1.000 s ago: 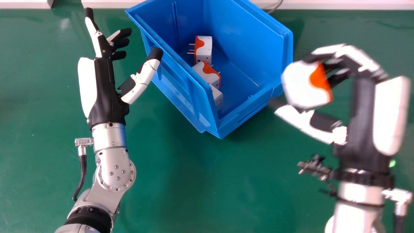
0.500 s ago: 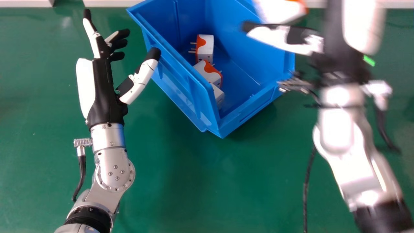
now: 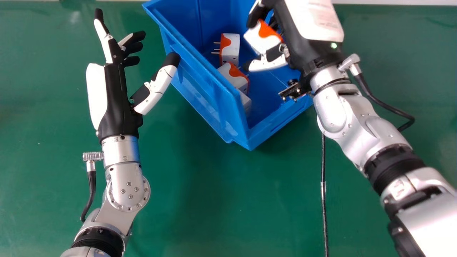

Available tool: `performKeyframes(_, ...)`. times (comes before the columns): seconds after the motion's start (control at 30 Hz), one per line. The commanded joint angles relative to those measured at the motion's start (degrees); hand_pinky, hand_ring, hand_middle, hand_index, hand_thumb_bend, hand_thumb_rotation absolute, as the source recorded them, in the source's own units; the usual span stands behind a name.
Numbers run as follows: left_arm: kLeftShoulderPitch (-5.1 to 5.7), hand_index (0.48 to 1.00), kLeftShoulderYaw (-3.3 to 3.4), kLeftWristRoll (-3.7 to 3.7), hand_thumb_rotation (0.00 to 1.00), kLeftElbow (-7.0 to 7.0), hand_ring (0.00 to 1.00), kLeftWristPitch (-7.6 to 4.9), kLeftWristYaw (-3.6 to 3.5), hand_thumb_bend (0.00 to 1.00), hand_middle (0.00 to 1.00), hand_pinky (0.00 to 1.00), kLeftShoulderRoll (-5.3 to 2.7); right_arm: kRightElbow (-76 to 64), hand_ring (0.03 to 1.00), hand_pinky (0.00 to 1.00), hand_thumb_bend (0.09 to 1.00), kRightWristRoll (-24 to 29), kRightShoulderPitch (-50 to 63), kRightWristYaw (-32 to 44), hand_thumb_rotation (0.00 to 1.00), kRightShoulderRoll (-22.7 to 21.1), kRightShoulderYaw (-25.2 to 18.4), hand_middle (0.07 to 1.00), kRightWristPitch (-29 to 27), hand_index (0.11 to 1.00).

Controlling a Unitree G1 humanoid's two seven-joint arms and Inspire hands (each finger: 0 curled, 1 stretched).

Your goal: Pick all objects and put in blue box

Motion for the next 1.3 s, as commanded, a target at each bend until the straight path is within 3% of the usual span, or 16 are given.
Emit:
performKeyframes(0.0, -0.10, 0.815, -0.13, 0.57, 0.61, -1.03, 0.78, -0.50, 0.56, 0.75, 0.80, 0.73, 0.15, 0.13, 0.457, 0.37, 0.500, 0.72, -3.12, -1.03, 0.00, -0.66, 0.27, 0.527, -0.44, 0.464)
performKeyframes(0.13, -0.23, 0.815, 0.04, 0.14, 0.61, -0.83, 0.78, -0.64, 0.08, 0.75, 0.80, 0.73, 0.05, -0.38, 0.458, 0.37, 0.500, 0.93, -3.02, -1.85, 0.00, -0.94, 0.93, 0.527, -1.27, 0.469)
performKeyframes(0.3, -0.21, 0.815, 0.00, 0.18, 0.61, -0.82, 0.78, -0.73, 0.10, 0.75, 0.80, 0.73, 0.09, -0.02, 0.459, 0.37, 0.500, 0.20, -3.26, -3.36, 0.00, -0.86, 1.99, 0.526, -1.10, 0.483)
performKeyframes(0.33, -0.23, 0.815, -0.05, 0.31, 0.61, -0.81, 0.78, -0.62, 0.22, 0.75, 0.80, 0.73, 0.14, -0.08, 0.522, 0.41, 0.572, -0.41, -3.27, -2.91, 0.00, -0.90, 2.69, 0.598, -0.26, 0.559)
performKeyframes(0.37, -0.24, 0.815, -0.10, 0.43, 0.61, -0.81, 0.78, -0.54, 0.33, 0.75, 0.80, 0.73, 0.17, -0.25, 0.716, 0.57, 0.755, -0.91, -3.27, -2.20, 0.06, -0.96, 3.34, 0.779, 0.62, 0.753)
performKeyframes(0.4, -0.27, 0.815, -0.15, 0.56, 0.61, -0.76, 0.78, -0.51, 0.48, 0.75, 0.80, 0.73, 0.20, -0.89, 0.852, 0.68, 0.872, -1.39, -3.26, -0.88, 0.13, -1.14, 4.05, 0.887, 1.80, 0.874)
performKeyframes(0.43, -0.30, 0.815, -0.18, 0.65, 0.61, -0.72, 0.78, -0.54, 0.62, 0.75, 0.80, 0.73, 0.21, -1.55, 0.924, 0.74, 0.936, -1.75, -3.27, 0.28, 0.20, -1.34, 4.64, 0.943, 2.78, 0.936)
performKeyframes(0.5, -0.35, 0.815, -0.17, 0.65, 0.61, -0.69, 0.78, -0.63, 0.61, 0.75, 0.80, 0.73, 0.25, -2.99, 0.981, 0.83, 0.985, -2.13, -3.24, 2.11, 0.31, -1.83, 5.36, 0.985, 3.92, 0.984)
performKeyframes(0.57, -0.35, 0.815, -0.11, 0.51, 0.61, -0.60, 0.78, -0.73, 0.38, 0.75, 0.80, 0.73, 0.26, -3.92, 0.996, 0.89, 0.998, -1.90, -3.08, 2.66, 0.37, -2.21, 5.57, 0.997, 3.98, 0.997)
performKeyframes(0.7, -0.37, 0.815, -0.08, 0.46, 0.61, -0.47, 0.78, -0.64, 0.39, 0.75, 0.80, 0.73, 0.17, -4.70, 1.000, 0.92, 1.000, -1.86, -2.67, 1.35, 0.38, -2.25, 5.76, 1.000, 4.19, 1.000)
performKeyframes(1.27, -0.34, 0.813, 0.00, 0.24, 0.61, -0.46, 0.78, -0.74, 0.22, 0.75, 0.80, 0.73, 0.02, -10.87, 1.000, 0.95, 1.000, -1.05, 0.09, -0.27, 0.39, -3.62, 4.96, 1.000, 2.78, 1.000)
